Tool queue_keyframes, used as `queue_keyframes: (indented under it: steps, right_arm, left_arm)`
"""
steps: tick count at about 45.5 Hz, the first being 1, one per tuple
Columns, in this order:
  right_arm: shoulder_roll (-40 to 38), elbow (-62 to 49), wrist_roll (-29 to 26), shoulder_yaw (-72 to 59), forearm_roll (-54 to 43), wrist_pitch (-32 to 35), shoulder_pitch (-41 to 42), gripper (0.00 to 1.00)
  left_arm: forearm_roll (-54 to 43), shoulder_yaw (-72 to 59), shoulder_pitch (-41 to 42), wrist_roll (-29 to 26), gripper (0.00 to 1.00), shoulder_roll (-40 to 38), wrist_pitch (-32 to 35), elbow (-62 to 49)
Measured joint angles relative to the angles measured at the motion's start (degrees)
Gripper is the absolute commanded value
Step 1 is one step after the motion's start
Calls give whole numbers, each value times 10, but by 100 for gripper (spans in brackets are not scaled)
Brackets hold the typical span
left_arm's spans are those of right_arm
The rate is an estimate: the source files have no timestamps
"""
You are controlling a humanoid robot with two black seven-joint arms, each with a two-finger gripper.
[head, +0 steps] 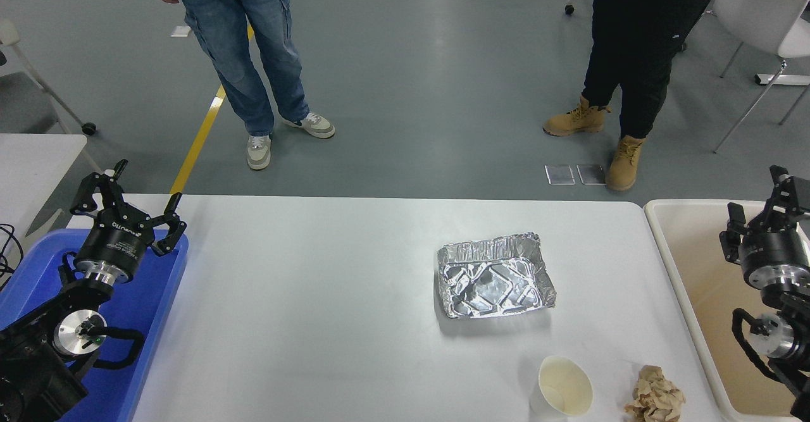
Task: Clean the table surface
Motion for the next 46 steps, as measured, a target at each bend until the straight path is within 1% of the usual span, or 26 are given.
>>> queue_keyframes:
  steps: [46]
  right_arm:
    - [-1,-6,0,-3,0,1,7,98]
  left_arm:
    - [0,0,0,0,100,0,0,0]
